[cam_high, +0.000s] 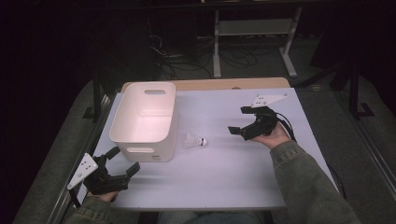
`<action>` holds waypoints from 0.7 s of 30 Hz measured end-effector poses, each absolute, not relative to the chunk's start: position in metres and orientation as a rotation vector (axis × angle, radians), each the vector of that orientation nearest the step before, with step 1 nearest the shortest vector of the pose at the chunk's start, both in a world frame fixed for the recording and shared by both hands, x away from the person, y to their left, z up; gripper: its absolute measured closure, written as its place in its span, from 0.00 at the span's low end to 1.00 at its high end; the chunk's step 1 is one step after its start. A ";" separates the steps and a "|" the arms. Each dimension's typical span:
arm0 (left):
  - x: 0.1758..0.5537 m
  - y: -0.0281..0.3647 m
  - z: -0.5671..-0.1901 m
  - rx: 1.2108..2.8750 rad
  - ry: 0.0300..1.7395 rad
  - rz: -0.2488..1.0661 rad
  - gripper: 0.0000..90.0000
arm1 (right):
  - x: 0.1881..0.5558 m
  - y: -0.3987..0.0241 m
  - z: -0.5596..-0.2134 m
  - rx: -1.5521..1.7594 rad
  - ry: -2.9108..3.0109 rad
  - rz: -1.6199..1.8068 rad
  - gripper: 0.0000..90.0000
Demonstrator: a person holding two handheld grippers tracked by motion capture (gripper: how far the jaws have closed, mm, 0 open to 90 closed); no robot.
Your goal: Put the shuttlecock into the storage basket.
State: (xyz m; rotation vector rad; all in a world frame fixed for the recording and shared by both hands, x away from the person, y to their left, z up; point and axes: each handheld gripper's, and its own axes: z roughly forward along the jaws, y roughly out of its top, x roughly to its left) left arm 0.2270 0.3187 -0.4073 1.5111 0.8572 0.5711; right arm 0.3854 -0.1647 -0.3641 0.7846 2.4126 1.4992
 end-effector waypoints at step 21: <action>0.225 0.319 -0.407 1.511 0.858 0.574 0.00 | 0.400 -0.137 -0.375 0.746 2.496 1.468 0.00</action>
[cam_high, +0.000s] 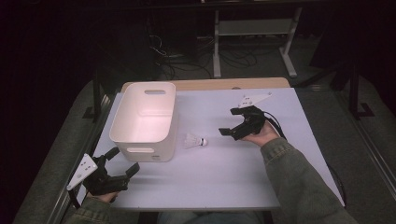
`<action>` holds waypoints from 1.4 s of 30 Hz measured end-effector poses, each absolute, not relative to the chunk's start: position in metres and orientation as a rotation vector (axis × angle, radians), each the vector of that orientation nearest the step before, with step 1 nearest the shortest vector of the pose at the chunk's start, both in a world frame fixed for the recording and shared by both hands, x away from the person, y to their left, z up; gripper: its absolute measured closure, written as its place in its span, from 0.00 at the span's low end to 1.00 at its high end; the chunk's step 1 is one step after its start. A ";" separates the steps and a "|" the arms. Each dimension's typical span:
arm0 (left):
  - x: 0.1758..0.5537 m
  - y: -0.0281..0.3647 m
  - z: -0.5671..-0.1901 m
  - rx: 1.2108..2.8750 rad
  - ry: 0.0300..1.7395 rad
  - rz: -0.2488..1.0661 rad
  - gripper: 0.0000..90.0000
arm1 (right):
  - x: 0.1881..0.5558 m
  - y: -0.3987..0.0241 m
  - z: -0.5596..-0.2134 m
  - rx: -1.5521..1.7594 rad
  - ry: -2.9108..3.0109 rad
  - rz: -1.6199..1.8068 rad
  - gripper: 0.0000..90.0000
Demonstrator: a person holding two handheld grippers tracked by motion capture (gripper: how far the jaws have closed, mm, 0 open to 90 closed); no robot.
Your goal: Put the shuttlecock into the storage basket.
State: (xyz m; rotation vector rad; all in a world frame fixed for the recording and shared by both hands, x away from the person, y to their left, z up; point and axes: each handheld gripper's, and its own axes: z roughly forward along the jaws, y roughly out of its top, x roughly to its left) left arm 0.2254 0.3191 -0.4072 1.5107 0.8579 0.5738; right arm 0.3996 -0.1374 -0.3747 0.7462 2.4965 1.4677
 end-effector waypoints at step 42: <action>0.224 0.320 -0.407 1.510 0.858 0.575 0.00 | 0.414 -0.087 -0.407 0.674 2.697 1.359 0.00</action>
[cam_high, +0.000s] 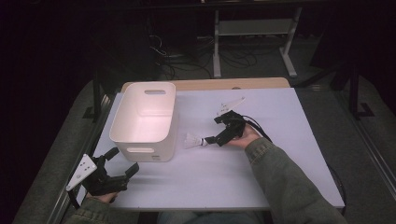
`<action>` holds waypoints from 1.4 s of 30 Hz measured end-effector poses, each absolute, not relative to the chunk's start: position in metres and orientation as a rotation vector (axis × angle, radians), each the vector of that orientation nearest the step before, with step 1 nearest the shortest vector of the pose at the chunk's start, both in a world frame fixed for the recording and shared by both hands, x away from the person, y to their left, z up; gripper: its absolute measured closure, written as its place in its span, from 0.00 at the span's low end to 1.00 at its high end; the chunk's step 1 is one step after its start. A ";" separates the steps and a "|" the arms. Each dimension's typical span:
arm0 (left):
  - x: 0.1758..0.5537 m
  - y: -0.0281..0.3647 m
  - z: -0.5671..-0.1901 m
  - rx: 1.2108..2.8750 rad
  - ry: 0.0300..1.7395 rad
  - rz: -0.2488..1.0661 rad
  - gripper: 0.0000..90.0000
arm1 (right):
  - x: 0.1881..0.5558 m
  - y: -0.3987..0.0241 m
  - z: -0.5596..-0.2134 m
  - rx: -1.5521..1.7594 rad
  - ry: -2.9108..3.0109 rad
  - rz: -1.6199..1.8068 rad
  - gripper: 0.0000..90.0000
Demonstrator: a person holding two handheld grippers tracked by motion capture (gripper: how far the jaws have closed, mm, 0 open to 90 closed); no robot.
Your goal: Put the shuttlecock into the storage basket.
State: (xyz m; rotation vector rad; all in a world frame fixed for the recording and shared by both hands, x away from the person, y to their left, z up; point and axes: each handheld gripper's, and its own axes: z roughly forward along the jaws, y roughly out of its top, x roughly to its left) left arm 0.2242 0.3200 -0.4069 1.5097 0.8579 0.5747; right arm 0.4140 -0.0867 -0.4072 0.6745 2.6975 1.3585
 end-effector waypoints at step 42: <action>0.224 0.321 -0.406 1.506 0.847 0.580 0.00 | 0.427 -0.048 -0.439 0.544 2.882 1.183 0.11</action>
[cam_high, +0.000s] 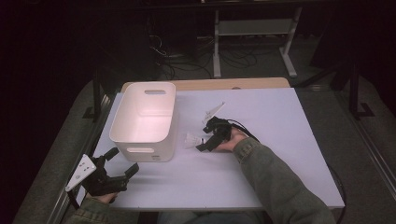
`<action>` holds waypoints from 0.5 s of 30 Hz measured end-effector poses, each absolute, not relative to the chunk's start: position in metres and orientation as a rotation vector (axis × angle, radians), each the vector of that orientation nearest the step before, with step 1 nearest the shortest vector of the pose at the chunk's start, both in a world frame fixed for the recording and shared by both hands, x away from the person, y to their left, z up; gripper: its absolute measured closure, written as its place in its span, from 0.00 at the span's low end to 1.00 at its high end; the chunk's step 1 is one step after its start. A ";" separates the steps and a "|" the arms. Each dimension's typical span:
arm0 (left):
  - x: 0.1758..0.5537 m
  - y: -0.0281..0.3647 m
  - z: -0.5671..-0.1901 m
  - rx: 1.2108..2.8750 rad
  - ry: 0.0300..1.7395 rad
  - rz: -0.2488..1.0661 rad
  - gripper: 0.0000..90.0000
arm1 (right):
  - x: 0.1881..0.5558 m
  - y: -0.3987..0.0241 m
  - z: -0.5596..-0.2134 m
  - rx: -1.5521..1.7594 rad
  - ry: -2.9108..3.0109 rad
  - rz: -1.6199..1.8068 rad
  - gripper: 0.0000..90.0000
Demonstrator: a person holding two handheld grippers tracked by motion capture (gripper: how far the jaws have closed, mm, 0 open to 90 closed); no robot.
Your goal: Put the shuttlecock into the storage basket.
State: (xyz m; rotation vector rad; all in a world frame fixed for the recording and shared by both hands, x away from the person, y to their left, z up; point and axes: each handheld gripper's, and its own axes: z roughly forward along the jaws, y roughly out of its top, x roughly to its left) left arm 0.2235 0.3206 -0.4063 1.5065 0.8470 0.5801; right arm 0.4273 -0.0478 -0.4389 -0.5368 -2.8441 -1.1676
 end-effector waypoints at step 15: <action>0.223 0.320 -0.406 1.502 0.851 0.575 0.00 | 0.431 -0.052 -0.442 -0.500 -2.873 -1.077 0.40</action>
